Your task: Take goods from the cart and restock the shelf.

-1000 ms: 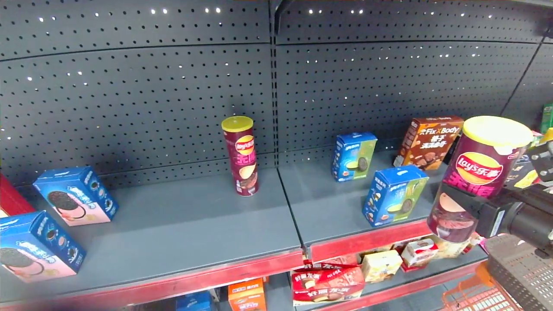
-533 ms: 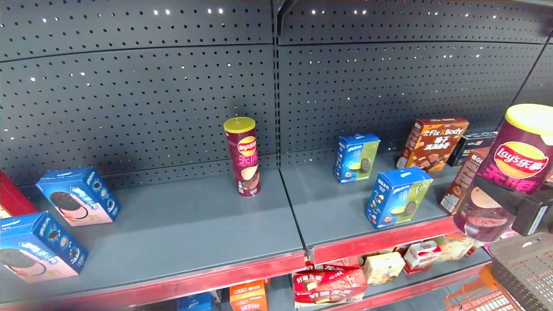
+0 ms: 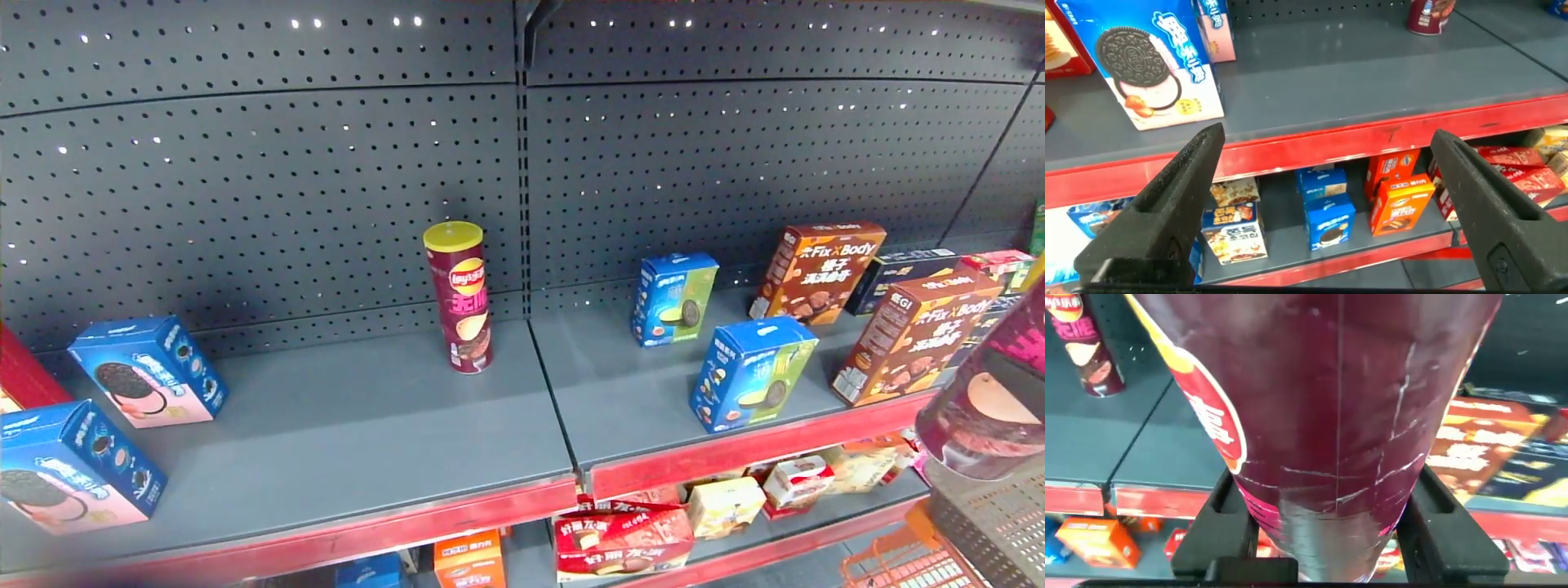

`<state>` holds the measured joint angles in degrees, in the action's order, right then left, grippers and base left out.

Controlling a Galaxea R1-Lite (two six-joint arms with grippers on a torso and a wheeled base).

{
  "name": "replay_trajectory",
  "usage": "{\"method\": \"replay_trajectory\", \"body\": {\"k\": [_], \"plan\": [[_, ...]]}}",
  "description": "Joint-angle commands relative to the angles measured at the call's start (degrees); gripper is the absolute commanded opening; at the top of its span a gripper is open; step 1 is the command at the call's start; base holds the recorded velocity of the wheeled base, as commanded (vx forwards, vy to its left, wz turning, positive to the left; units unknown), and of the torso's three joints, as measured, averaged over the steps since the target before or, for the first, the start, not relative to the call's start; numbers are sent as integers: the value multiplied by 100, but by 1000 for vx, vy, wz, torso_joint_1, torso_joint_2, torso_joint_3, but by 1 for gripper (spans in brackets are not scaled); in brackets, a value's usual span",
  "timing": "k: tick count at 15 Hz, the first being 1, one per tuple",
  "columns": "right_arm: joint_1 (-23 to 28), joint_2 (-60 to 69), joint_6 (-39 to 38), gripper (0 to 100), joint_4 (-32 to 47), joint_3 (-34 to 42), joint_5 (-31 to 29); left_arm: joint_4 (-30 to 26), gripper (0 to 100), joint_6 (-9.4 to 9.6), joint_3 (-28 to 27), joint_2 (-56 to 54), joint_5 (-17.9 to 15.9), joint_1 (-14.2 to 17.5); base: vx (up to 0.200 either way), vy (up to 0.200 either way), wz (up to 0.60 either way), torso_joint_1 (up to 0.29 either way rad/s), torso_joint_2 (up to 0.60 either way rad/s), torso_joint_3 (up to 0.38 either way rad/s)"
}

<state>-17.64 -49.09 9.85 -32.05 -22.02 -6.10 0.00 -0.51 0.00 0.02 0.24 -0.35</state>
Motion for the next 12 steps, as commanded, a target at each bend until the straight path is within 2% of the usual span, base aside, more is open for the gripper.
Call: {"method": "replay_trajectory", "body": {"k": [1,3,5,6,8,9,10,12], "plan": [[173,629,-194,0,-38,215,-50,0,100,-2,0,6,2,0,0,0,0,0,0,0],[437,1086,-168,0,-100,813,-32,0,100,-2,0,6,2,0,0,0,0,0,0,0],[683,1481,-150,0,-21,980,276,0,100,-2,0,6,2,0,0,0,0,0,0,0],[938,1684,-159,0,261,989,258,0,100,-2,0,6,2,0,0,0,0,0,0,0],[947,2255,-256,0,858,1147,284,0,100,-2,0,6,2,0,0,0,0,0,0,0],[947,2255,-256,0,858,1147,284,0,100,-2,0,6,2,0,0,0,0,0,0,0],[903,2853,-229,0,1359,1349,276,0,100,-2,0,6,2,0,0,0,0,0,0,0],[867,3336,-282,0,2194,1208,284,0,100,-2,0,6,2,0,0,0,0,0,0,0]]}}
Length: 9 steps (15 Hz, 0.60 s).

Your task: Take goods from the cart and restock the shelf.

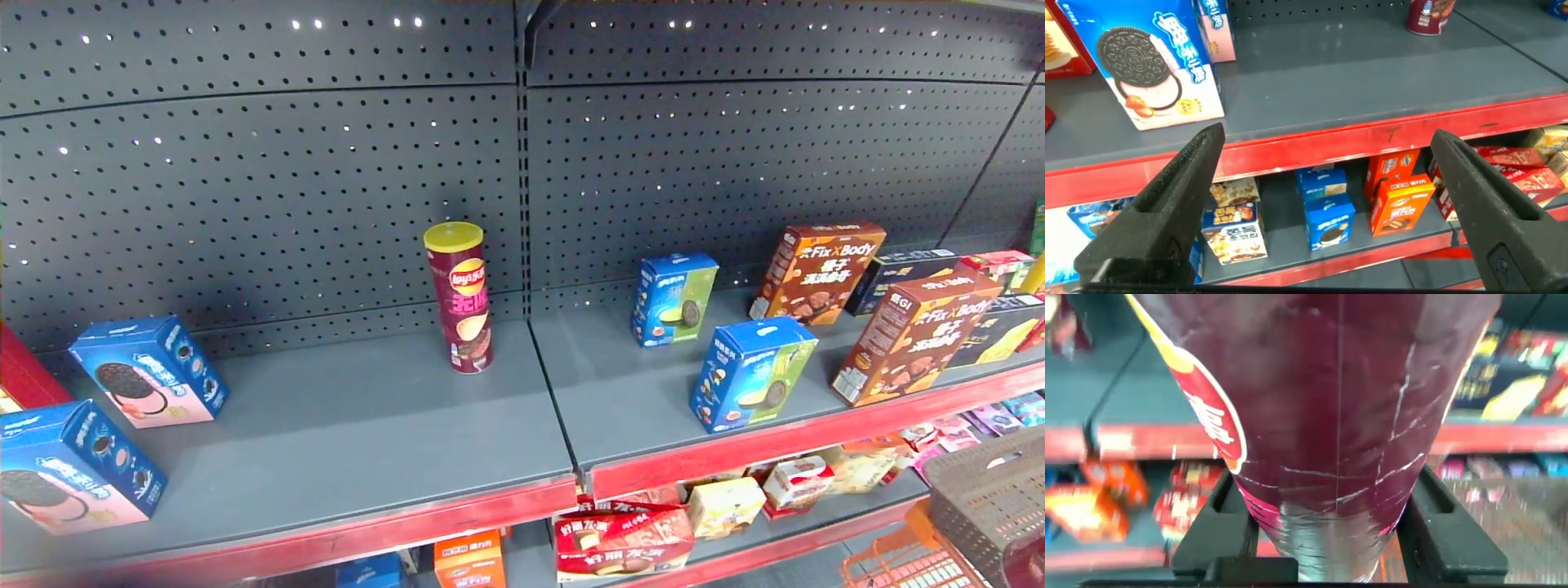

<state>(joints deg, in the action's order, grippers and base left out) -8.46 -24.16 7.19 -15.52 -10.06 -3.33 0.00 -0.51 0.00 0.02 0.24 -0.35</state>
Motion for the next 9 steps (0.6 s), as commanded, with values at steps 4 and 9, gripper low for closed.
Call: {"method": "replay_trajectory", "body": {"k": [4,9], "plan": [[-50,1124,-16,0,1754,-515,95,0,100,16,-9,6,-16,0,0,0,0,0,0,0],[11,553,-16,0,1895,-831,69,53,100,614,-1020,2292,-499,-703,0,0,0,0,0,0]]}}
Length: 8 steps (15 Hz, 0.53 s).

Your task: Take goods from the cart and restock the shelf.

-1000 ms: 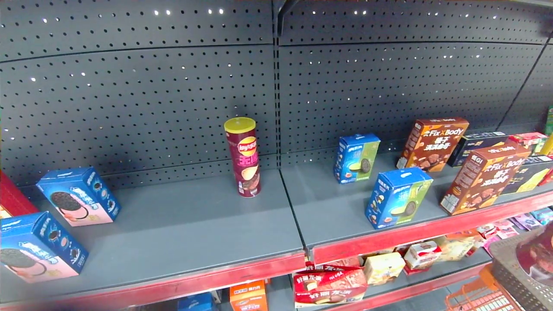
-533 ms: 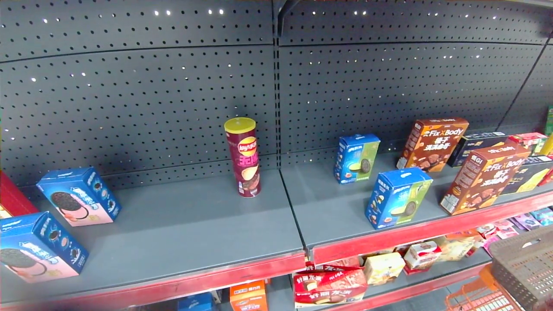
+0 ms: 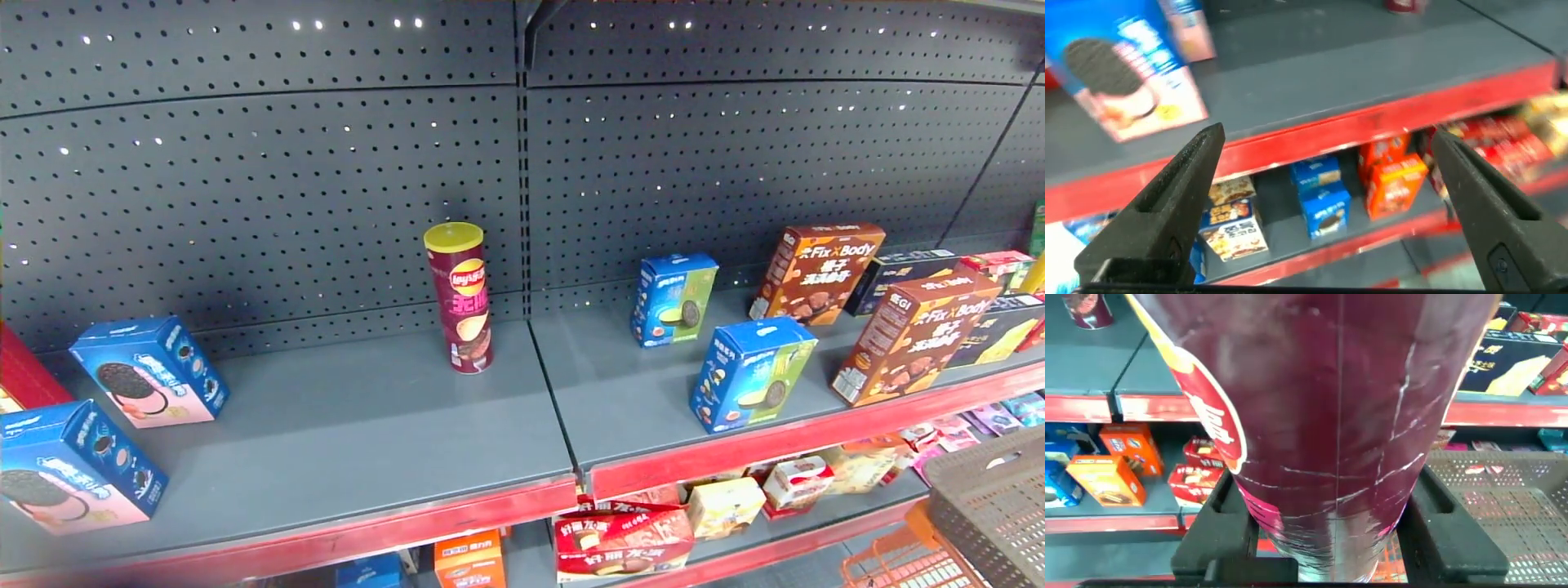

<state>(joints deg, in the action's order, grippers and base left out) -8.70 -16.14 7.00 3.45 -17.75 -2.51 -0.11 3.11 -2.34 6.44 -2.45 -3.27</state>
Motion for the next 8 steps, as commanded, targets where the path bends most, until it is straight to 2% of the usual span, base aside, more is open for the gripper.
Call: {"method": "replay_trajectory", "body": {"k": [1,2,3,5,6,7,8], "plan": [[44,-276,3,0,-2,-62,-13,72,100,252,-1216,2257,-247,-526,0,0,0,0,0,0],[44,-364,3,0,-2,-53,-21,37,100,260,-2148,3522,-247,-956,0,0,0,0,0,0],[44,-443,3,0,-2,-62,-39,55,100,243,-2684,4225,-247,-1334,0,0,0,0,0,0],[62,-574,3,0,-46,-106,-48,99,100,93,-3264,5192,-221,-2161,0,0,0,0,0,0],[71,-610,3,0,-37,-141,-48,99,100,-56,-3449,5588,-230,-2310,0,0,0,0,0,0],[71,-636,3,0,-46,-159,-48,116,100,-109,-3572,5939,-238,-2319,0,0,0,0,0,0],[79,-627,-5,0,-46,-194,-65,424,100,-144,-3642,6396,-238,-2336,0,0,0,0,0,0]]}}
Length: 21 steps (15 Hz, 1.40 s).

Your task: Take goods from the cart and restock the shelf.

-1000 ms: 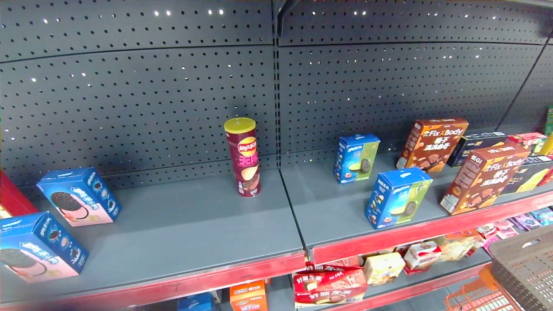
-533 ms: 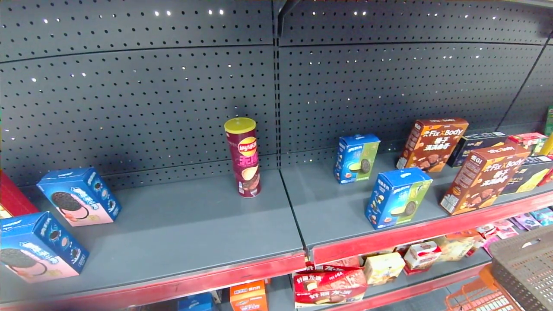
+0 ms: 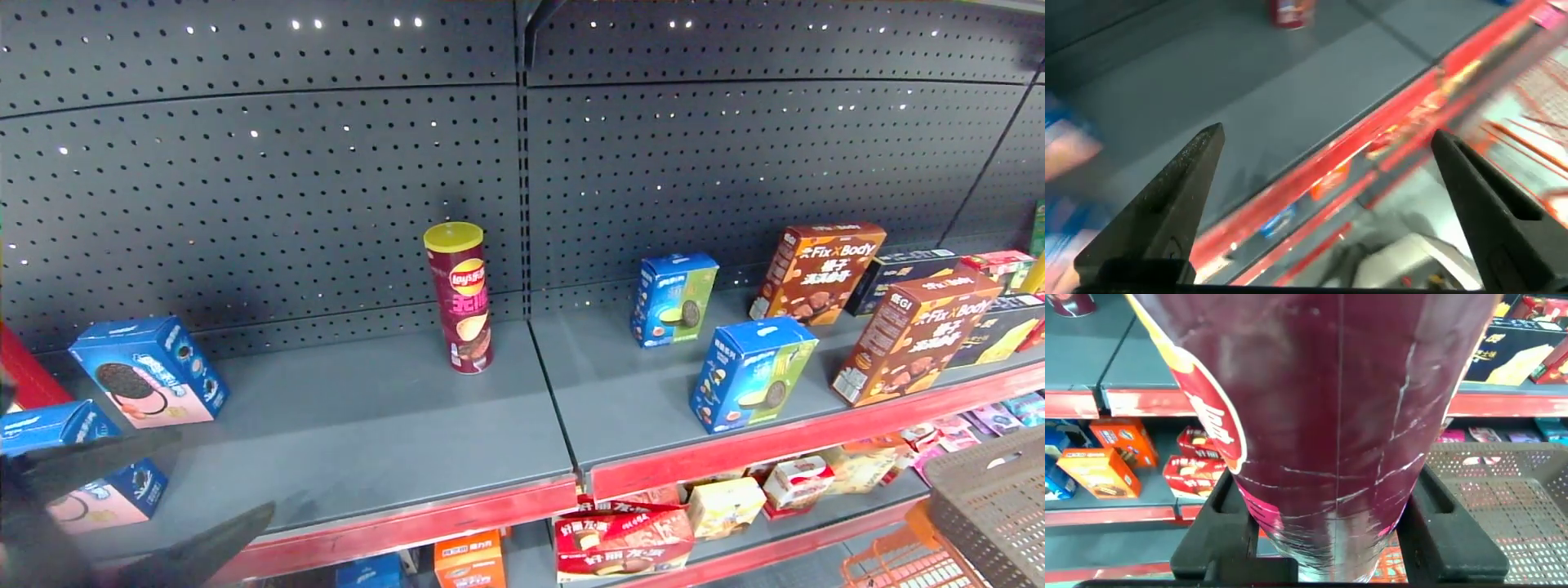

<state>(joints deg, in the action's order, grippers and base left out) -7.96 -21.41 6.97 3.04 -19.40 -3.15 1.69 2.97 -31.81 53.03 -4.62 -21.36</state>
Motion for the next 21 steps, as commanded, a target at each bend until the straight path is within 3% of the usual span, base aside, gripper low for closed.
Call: {"method": "replay_trajectory", "body": {"k": [1,3,8,10,11,12,15,17,18,19,21], "plan": [[40,-109,-3,0,4,-73,-28,956,100,-139,-695,2194,-30,-554,0,0,0,0,0,0],[119,-101,-3,0,4,-91,-37,2467,100,-350,-818,3029,23,-809,0,0,0,0,0,0],[110,-57,-240,0,13,-117,-37,2792,100,-359,-1117,3820,146,-694,0,0,0,0,0,0],[110,-48,-240,0,13,-117,-37,2775,100,-359,-1144,3987,682,-589,0,0,0,0,0,0],[110,-48,-249,0,13,-117,-28,2775,100,-350,-1152,3996,743,-527,0,0,0,0,0,0],[110,-48,-249,0,22,-108,-28,2784,100,-130,-1170,4013,761,-325,0,0,0,0,0,0],[110,-48,-249,0,22,-56,-28,2784,100,283,-1249,4145,726,62,0,0,0,0,0,0],[110,-39,-249,0,22,-82,-28,3065,100,89,-1434,4550,726,114,0,0,0,0,0,0],[110,-30,-258,0,30,-82,-28,3548,100,-16,-1530,4787,726,167,0,0,0,0,0,0],[110,-21,-249,0,30,-82,-28,3803,100,1,-1653,4972,752,211,0,0,0,0,0,0],[119,-13,-258,0,39,-56,-37,3786,100,10,-1812,5130,778,352,0,0,0,0,0,0]]}}
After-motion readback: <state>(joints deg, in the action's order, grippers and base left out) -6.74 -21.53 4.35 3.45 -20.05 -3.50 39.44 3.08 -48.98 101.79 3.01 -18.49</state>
